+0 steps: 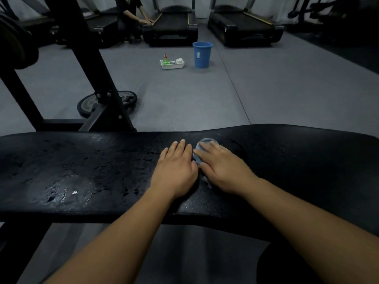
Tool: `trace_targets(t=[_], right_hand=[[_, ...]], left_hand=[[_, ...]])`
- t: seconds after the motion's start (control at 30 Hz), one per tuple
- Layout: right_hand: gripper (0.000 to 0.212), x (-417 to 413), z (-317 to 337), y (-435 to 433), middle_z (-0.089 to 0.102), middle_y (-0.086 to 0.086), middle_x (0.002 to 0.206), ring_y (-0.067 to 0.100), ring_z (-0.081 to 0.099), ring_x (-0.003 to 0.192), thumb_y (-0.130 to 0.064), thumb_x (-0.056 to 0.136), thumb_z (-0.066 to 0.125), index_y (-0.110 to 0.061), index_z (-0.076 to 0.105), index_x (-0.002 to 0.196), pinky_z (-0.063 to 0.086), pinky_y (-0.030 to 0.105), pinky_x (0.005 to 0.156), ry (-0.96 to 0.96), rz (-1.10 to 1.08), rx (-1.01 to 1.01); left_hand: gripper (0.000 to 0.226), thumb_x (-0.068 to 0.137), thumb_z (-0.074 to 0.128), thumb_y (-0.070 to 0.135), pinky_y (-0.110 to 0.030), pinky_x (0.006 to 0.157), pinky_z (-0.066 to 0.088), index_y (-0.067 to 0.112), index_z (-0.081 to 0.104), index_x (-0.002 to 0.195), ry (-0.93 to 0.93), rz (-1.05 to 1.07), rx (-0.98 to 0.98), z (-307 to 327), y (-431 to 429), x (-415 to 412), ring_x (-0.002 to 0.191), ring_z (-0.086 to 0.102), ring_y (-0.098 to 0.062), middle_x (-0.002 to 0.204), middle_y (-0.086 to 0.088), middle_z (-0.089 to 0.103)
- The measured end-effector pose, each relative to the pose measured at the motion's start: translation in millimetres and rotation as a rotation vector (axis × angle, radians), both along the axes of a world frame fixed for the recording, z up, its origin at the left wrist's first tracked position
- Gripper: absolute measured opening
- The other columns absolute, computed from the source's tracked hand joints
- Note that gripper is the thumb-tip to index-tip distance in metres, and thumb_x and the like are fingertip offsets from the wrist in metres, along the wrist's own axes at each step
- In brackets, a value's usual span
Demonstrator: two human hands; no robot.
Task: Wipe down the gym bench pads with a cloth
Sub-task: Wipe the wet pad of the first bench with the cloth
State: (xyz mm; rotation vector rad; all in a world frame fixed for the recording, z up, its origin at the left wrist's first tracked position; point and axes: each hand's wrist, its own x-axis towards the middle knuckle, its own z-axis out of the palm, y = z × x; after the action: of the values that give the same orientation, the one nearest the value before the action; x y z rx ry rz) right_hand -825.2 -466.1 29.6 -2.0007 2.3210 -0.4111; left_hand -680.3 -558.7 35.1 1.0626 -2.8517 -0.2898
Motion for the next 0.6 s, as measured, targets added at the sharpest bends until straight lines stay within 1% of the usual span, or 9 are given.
trace_targets(t=[0.07, 0.17, 0.23, 0.27, 0.33, 0.4, 0.47, 0.53, 0.6], right_hand=[[0.05, -27, 1, 7, 0.033, 0.0, 0.158, 0.021, 0.027, 0.146, -0.039, 0.101, 0.032, -0.023, 0.04, 0.148, 0.025, 0.039, 0.119, 0.021, -0.116, -0.017], [0.044, -50, 2, -33, 0.047, 0.008, 0.145, 0.028, 0.037, 0.134, -0.035, 0.099, 0.034, -0.016, 0.05, 0.136, 0.033, 0.042, 0.11, 0.04, -0.388, 0.015], [0.044, -33, 5, -56, 0.051, 0.01, 0.137, 0.032, 0.04, 0.129, -0.037, 0.098, 0.032, -0.016, 0.053, 0.129, 0.034, 0.046, 0.107, 0.048, -0.375, -0.001], [0.045, -21, 5, -56, 0.05, 0.009, 0.136, 0.033, 0.04, 0.129, -0.037, 0.097, 0.03, -0.017, 0.054, 0.129, 0.034, 0.047, 0.107, 0.047, -0.307, -0.018], [0.046, 6, 7, -22, 0.048, 0.007, 0.137, 0.03, 0.04, 0.128, -0.038, 0.097, 0.029, -0.016, 0.052, 0.131, 0.035, 0.048, 0.107, 0.032, -0.098, -0.046], [0.052, 24, 7, 33, 0.042, 0.004, 0.148, 0.025, 0.035, 0.138, -0.043, 0.099, 0.029, -0.018, 0.044, 0.143, 0.031, 0.045, 0.115, -0.019, 0.051, -0.059], [0.06, 16, 5, 69, 0.035, -0.001, 0.157, 0.019, 0.028, 0.146, -0.05, 0.098, 0.029, -0.022, 0.034, 0.151, 0.026, 0.041, 0.119, -0.065, -0.023, -0.022], [0.055, -8, 4, 67, 0.041, 0.0, 0.15, 0.02, 0.034, 0.141, -0.051, 0.098, 0.031, -0.022, 0.038, 0.145, 0.032, 0.038, 0.114, -0.06, -0.207, -0.015], [0.053, -11, 3, 46, 0.039, 0.003, 0.151, 0.024, 0.031, 0.142, -0.049, 0.099, 0.033, -0.02, 0.04, 0.143, 0.03, 0.041, 0.115, 0.014, -0.34, -0.016]], left_hand=[[0.06, 0.104, 0.027, 0.037, -0.04, 0.125, 0.004, 0.016, 0.016, 0.159, 0.016, 0.01, -0.029, -3, 2, 0, 0.154, 0.003, -0.019, 0.168, -0.004, 0.007], [0.06, 0.104, 0.028, 0.037, -0.04, 0.125, 0.005, 0.016, 0.018, 0.159, 0.035, 0.016, -0.04, -2, 3, -2, 0.154, 0.004, -0.02, 0.168, -0.004, 0.009], [0.059, 0.103, 0.029, 0.036, -0.039, 0.125, 0.005, 0.017, 0.019, 0.158, 0.038, 0.006, -0.034, -2, 1, -1, 0.154, 0.005, -0.019, 0.168, -0.003, 0.01], [0.059, 0.103, 0.03, 0.036, -0.039, 0.125, 0.005, 0.017, 0.02, 0.158, 0.046, 0.005, -0.027, -2, -1, 0, 0.154, 0.006, -0.018, 0.167, -0.002, 0.011], [0.058, 0.103, 0.03, 0.035, -0.037, 0.125, 0.005, 0.018, 0.021, 0.158, 0.059, -0.001, -0.023, -1, -3, 1, 0.154, 0.007, -0.018, 0.167, -0.002, 0.013], [0.058, 0.104, 0.029, 0.035, -0.037, 0.125, 0.005, 0.018, 0.021, 0.159, 0.06, -0.001, -0.019, -1, -3, 1, 0.154, 0.007, -0.017, 0.167, -0.001, 0.012], [0.058, 0.104, 0.028, 0.035, -0.037, 0.125, 0.005, 0.018, 0.02, 0.159, 0.047, 0.005, -0.024, -1, -1, 1, 0.154, 0.006, -0.018, 0.167, -0.001, 0.011], [0.058, 0.104, 0.027, 0.035, -0.039, 0.125, 0.007, 0.017, 0.02, 0.159, 0.034, 0.014, -0.027, -1, 3, 0, 0.154, 0.006, -0.019, 0.167, -0.002, 0.011], [0.059, 0.103, 0.029, 0.035, -0.041, 0.125, 0.008, 0.016, 0.021, 0.158, 0.016, 0.02, -0.024, 1, 4, -2, 0.154, 0.007, -0.02, 0.167, -0.004, 0.012]])
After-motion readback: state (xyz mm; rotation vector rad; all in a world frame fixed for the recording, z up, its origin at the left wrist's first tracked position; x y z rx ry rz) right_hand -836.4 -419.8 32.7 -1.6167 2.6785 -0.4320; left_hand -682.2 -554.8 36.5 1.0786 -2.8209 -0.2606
